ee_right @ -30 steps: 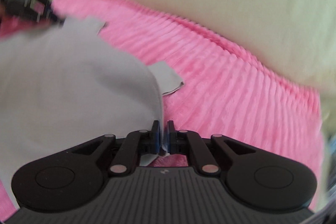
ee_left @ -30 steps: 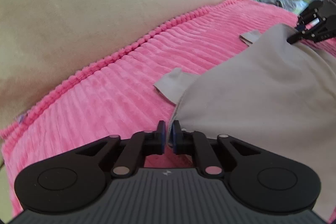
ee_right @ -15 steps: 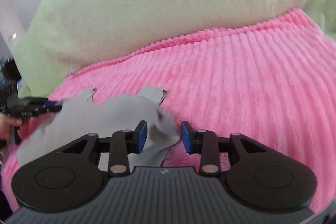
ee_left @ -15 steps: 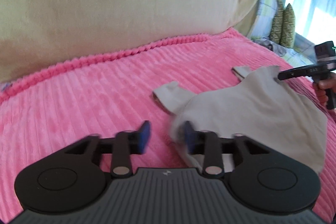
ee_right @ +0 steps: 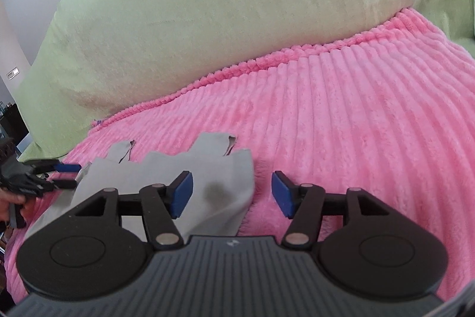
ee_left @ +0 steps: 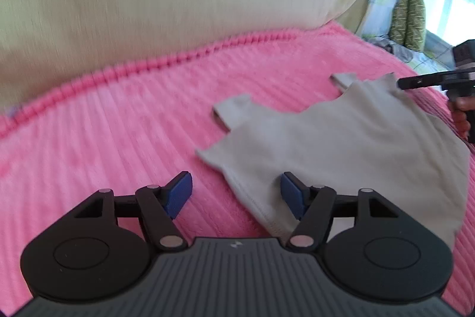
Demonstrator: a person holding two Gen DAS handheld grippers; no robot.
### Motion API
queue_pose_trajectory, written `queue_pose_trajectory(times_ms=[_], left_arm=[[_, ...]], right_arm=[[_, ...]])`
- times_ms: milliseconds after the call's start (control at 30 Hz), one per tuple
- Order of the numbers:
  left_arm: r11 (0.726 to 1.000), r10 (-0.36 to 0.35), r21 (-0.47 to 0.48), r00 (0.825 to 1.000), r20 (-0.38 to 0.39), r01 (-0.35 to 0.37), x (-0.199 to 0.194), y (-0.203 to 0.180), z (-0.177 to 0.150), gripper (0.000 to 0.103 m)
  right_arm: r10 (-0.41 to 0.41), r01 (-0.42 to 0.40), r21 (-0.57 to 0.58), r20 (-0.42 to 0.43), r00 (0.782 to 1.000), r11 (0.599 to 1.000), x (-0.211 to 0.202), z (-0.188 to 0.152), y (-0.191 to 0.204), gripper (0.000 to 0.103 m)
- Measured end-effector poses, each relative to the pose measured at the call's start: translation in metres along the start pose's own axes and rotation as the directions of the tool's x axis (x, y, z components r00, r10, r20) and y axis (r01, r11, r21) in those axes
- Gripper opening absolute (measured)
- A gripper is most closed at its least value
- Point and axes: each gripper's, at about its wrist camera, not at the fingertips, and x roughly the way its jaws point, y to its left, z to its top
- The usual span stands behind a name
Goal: Fold clothes
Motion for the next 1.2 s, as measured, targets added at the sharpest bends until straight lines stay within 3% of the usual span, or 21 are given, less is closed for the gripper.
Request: queue_pose_trajectory(times_ms=[33, 67, 133, 167, 367, 433, 467, 500, 633, 800, 867, 967, 1033, 1133, 1167, 1200], left_arm=[[1.0, -0.009, -0.022, 1.0, -0.003, 0.009, 0.002, 0.002, 0.002, 0.062], [0.999, -0.019, -0.043, 1.0, -0.005, 0.019, 0.004, 0.005, 0.003, 0.05], [0.997, -0.026, -0.074, 1.0, 0.002, 0.026, 0.003, 0.008, 0.006, 0.025], [0.997, -0.029, -0.078, 1.0, 0.005, 0.029, 0.002, 0.008, 0.005, 0.006], [0.992, -0.048, -0.119, 0.998, 0.03, 0.051, 0.004, 0.013, -0.003, 0.0], [0.991, -0.036, -0.128, 0.998, 0.05, 0.043, 0.003, 0.013, -0.005, 0.0], [0.991, -0.027, -0.127, 0.998, 0.063, 0.035, 0.001, 0.012, -0.005, 0.0], [0.992, -0.018, -0.127, 0.997, 0.076, 0.028, -0.002, 0.01, -0.006, 0.0], [0.994, -0.012, -0.103, 0.986, 0.168, 0.03, -0.024, 0.006, 0.003, 0.0], [0.994, 0.024, -0.106, 0.982, 0.189, -0.004, -0.013, 0.016, 0.024, 0.0], [0.993, 0.034, -0.117, 0.983, 0.178, -0.013, -0.002, 0.022, 0.028, 0.0], [0.992, 0.073, -0.105, 0.995, 0.073, -0.065, 0.029, 0.027, 0.023, 0.0], [0.992, 0.101, -0.081, 0.993, 0.052, -0.097, 0.036, 0.025, 0.016, 0.005], [0.987, 0.132, -0.096, 0.989, 0.072, -0.125, 0.03, 0.027, 0.01, 0.017], [0.986, 0.157, -0.072, 0.985, 0.075, -0.152, 0.026, 0.024, 0.011, 0.021], [0.983, 0.183, -0.047, 0.98, 0.079, -0.179, 0.021, 0.021, 0.013, 0.023]], right_arm=[[-0.001, 0.001, 0.001, -0.001, 1.0, 1.0, 0.0, 0.0, 0.0, 0.055], [-0.002, 0.002, 0.002, -0.002, 1.0, 1.0, 0.0, 0.001, 0.0, 0.055], [-0.007, 0.007, 0.009, -0.006, 1.0, 1.0, 0.001, 0.001, 0.0, 0.055], [-0.007, 0.007, 0.018, -0.005, 1.0, 1.0, 0.001, 0.001, -0.002, 0.055], [0.014, -0.015, 0.075, 0.01, 1.0, 0.997, 0.003, -0.005, -0.009, 0.054], [0.001, -0.001, 0.093, 0.002, 1.0, 0.996, 0.005, -0.005, -0.01, 0.032], [-0.007, 0.008, 0.096, -0.003, 1.0, 0.995, 0.005, -0.005, -0.01, 0.003], [-0.019, 0.02, 0.096, -0.012, 1.0, 0.995, 0.006, -0.005, -0.009, 0.001], [-0.022, 0.02, 0.072, 0.026, 0.999, 0.997, -0.006, 0.0, 0.002, 0.001], [-0.036, 0.03, 0.064, 0.1, 0.994, 0.997, -0.009, 0.026, 0.003, 0.001], [-0.056, 0.049, 0.069, 0.104, 0.993, 0.996, 0.0, 0.031, -0.001, 0.001], [-0.097, 0.093, 0.071, 0.046, 0.994, 0.993, 0.018, 0.029, -0.007, 0.001], [-0.147, 0.148, 0.052, -0.02, 0.989, 0.988, 0.033, 0.02, -0.01, 0.002], [-0.172, 0.172, 0.031, -0.007, 0.985, 0.985, 0.034, 0.015, -0.01, 0.002], [-0.187, 0.187, 0.035, 0.011, 0.982, 0.982, 0.03, 0.015, -0.01, 0.004], [-0.221, 0.22, 0.031, 0.038, 0.975, 0.975, 0.023, 0.016, -0.007, 0.014]])
